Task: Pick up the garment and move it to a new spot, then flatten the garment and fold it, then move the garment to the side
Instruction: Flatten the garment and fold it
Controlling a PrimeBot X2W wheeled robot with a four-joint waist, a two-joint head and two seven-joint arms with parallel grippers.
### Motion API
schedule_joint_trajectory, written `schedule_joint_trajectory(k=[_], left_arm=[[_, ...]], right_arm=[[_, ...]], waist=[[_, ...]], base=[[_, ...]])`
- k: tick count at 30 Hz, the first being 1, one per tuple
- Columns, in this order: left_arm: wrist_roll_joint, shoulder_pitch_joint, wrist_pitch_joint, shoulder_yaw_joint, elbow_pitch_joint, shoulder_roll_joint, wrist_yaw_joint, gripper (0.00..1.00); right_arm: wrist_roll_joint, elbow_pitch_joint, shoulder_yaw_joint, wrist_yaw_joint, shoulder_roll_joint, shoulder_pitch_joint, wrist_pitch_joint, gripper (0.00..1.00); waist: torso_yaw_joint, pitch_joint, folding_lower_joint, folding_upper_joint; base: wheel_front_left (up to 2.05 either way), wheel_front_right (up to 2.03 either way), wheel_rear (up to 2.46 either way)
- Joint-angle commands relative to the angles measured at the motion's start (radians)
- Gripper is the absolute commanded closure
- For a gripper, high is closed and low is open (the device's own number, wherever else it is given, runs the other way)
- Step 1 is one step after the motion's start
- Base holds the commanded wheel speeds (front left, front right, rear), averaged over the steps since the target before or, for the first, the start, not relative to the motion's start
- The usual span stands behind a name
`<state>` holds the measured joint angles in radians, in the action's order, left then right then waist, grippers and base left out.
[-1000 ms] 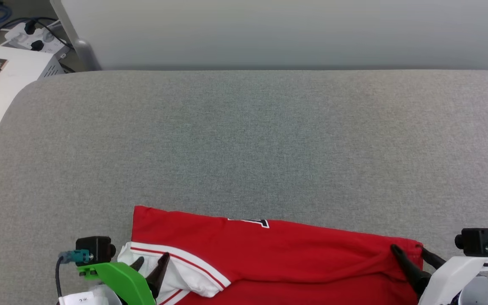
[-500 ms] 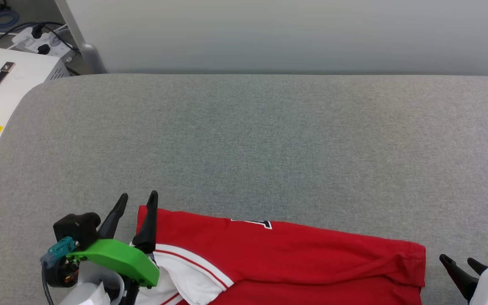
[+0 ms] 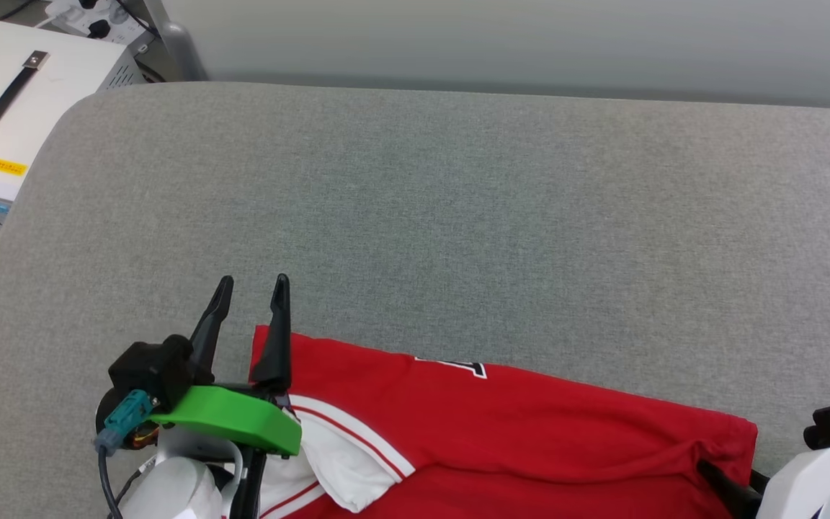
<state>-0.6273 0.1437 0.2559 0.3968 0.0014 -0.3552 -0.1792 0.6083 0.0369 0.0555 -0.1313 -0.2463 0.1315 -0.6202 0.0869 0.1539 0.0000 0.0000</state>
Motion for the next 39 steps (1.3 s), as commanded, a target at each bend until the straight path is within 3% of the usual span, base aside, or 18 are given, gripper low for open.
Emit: schedule_joint_trajectory(k=[1,5,6,7,8,9,24,34,39], left_arm=[[0.022,-0.002,0.006,-0.007,-0.002,0.009,0.010,0.00],[0.049,-0.005,0.006,-0.014,-0.002,0.021,0.018,0.00],[0.054,-0.005,0.006,-0.015,-0.001,0.023,0.018,0.00],[0.060,-0.005,0.006,-0.017,0.000,0.025,0.018,0.00],[0.064,-0.005,0.006,-0.019,0.000,0.027,0.018,0.00],[0.067,-0.006,0.006,-0.021,0.001,0.030,0.019,0.00],[0.101,-0.069,-0.014,-0.024,0.025,0.002,-0.003,0.00],[0.112,-0.084,-0.023,-0.017,0.005,-0.014,-0.019,0.00],[0.113,-0.083,-0.022,-0.014,0.001,-0.015,-0.022,0.00]], right_arm=[[0.011,0.029,-0.021,0.001,0.010,-0.016,-0.003,0.00],[0.031,0.085,-0.053,0.001,0.017,-0.027,-0.020,0.00],[0.038,0.098,-0.060,0.001,0.020,-0.027,-0.033,0.25],[0.044,0.109,-0.072,0.001,0.021,-0.027,-0.050,0.56],[0.051,0.113,-0.077,0.001,0.024,-0.029,-0.057,0.95],[0.060,0.117,-0.080,0.001,0.027,-0.031,-0.065,1.00],[0.058,0.041,-0.022,0.001,-0.054,-0.074,-0.052,1.00],[0.046,0.075,0.178,0.001,-0.113,-0.063,-0.102,1.00],[0.058,0.078,0.260,0.001,-0.086,-0.062,-0.142,1.00]], waist=[[0.009,0.009,0.0000,0.0000],[0.011,0.020,0.0000,0.0000],[0.011,0.021,0.0000,0.0000],[0.011,0.022,0.0000,0.0000],[0.010,0.023,0.0000,0.0000],[0.010,0.022,0.0000,0.0000],[-0.029,-0.081,0.0000,0.0000],[-0.049,-0.100,0.0000,0.0000],[-0.055,-0.099,0.0000,0.0000]], base=[[0.00,0.00,0.00],[0.00,0.00,0.00],[0.00,0.00,0.00],[0.00,0.00,0.00],[0.00,0.00,0.00],[0.00,0.00,0.00],[0.00,0.00,0.00],[0.00,0.00,0.00],[0.00,0.00,0.00]])
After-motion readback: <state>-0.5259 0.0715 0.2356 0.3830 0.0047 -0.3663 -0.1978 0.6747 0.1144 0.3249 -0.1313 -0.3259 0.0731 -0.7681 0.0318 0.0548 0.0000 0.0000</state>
